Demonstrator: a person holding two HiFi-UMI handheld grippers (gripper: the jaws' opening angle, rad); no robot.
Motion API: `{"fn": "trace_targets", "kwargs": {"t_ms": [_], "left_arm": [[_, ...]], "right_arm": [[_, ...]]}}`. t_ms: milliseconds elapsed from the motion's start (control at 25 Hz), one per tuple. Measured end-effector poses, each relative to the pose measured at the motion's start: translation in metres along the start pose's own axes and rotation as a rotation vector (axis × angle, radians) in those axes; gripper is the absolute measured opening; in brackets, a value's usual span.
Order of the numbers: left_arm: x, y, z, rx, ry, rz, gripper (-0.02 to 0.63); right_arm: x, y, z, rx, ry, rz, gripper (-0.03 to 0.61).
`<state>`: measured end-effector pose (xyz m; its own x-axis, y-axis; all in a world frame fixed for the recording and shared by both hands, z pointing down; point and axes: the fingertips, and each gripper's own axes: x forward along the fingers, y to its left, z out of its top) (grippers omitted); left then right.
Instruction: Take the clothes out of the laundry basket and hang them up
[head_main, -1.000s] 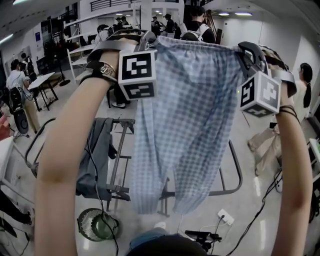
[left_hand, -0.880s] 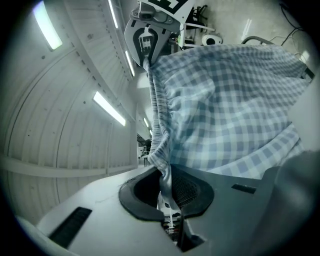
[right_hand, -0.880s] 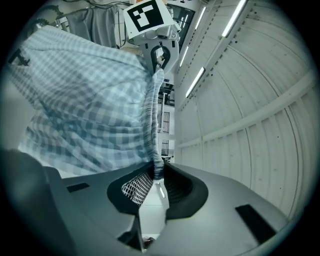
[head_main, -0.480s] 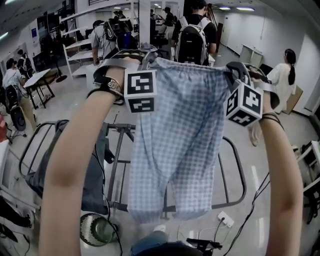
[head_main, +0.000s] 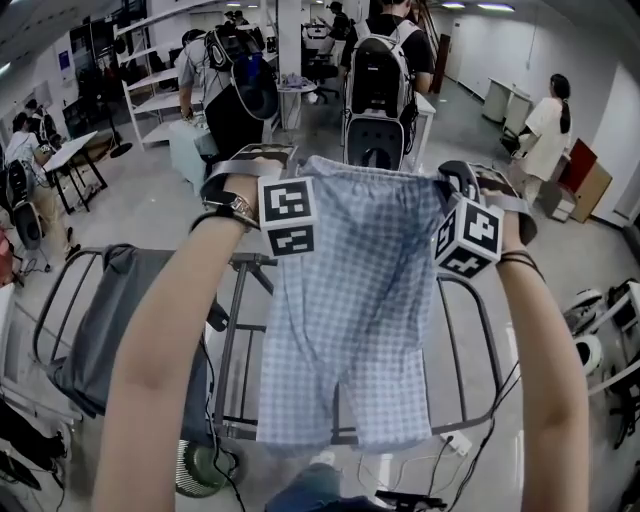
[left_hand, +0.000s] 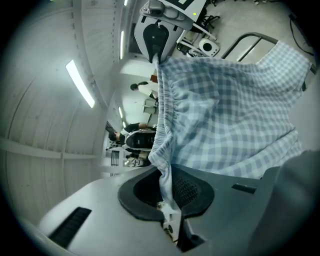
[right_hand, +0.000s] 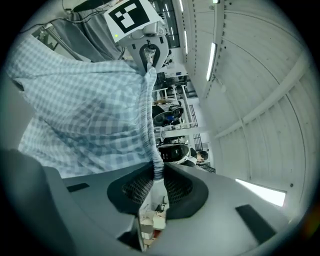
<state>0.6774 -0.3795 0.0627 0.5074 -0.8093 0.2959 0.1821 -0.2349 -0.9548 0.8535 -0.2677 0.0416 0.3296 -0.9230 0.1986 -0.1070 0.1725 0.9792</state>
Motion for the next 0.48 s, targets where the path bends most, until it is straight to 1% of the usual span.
{"fn": "trace_targets", "kwargs": {"t_ms": [200,360,480], "left_arm": [[0.04,-0.045,-0.003,-0.037,0.013,-0.077,0.02],[0.066,-0.078,-0.008,-0.062,0.014,-0.115,0.02],[0.083,-0.102,-0.011,-0.065,0.022,-0.143,0.021]], "right_arm": [[0.035,0.049,-0.003,0.056,0.007,0.096,0.061],[0.058,0.09,-0.004,0.11,0.018,0.173,0.061],[0.072,0.121,-0.003,0.128,0.026,0.224,0.061]]}}
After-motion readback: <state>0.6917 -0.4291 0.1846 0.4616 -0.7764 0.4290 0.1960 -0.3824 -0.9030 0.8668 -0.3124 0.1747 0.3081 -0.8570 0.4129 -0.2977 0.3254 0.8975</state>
